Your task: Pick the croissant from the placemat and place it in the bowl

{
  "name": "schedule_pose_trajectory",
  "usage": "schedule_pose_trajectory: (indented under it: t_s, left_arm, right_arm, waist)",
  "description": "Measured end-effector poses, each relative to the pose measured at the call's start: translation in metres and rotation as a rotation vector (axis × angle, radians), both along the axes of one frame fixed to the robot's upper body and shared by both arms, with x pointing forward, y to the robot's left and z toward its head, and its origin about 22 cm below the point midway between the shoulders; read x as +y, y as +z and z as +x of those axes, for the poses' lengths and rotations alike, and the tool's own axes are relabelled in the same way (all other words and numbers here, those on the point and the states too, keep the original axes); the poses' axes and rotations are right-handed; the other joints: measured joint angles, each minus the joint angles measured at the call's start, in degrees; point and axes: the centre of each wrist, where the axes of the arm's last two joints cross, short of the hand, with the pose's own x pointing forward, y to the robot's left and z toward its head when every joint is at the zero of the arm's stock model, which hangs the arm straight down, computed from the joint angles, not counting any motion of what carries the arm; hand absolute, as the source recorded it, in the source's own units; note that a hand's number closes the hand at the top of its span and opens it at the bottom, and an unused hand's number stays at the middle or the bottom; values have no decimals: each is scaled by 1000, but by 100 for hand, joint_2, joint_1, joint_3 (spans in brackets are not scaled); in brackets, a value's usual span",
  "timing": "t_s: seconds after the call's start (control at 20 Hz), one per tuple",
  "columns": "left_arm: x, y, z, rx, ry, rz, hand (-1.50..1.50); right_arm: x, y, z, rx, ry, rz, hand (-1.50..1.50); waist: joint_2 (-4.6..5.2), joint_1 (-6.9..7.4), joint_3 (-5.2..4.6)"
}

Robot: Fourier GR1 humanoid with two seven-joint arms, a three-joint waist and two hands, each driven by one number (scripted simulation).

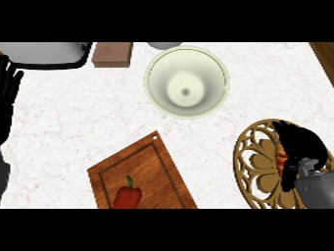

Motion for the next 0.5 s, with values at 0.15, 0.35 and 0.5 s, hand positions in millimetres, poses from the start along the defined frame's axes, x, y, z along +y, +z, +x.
schedule_pose_trajectory:
  t_s: [0.15,0.35,0.5]
  left_arm:
    - [-5,1,1,0,-3,-1,0]
    - [-6,-2,-3,-4,-2,-4,0]
    - [-6,-7,-4,-2,-3,-9,0]
  right_arm:
    - [-6,-12,1,9,-18,-6,-150]
    - [-11,-26,2,24,-45,-28,-150]
    - [-14,-26,3,27,-69,-37,-150]
  waist:
    - [0,0,0]
    - [-1,1,-2]
    - [-1,-4,-1]
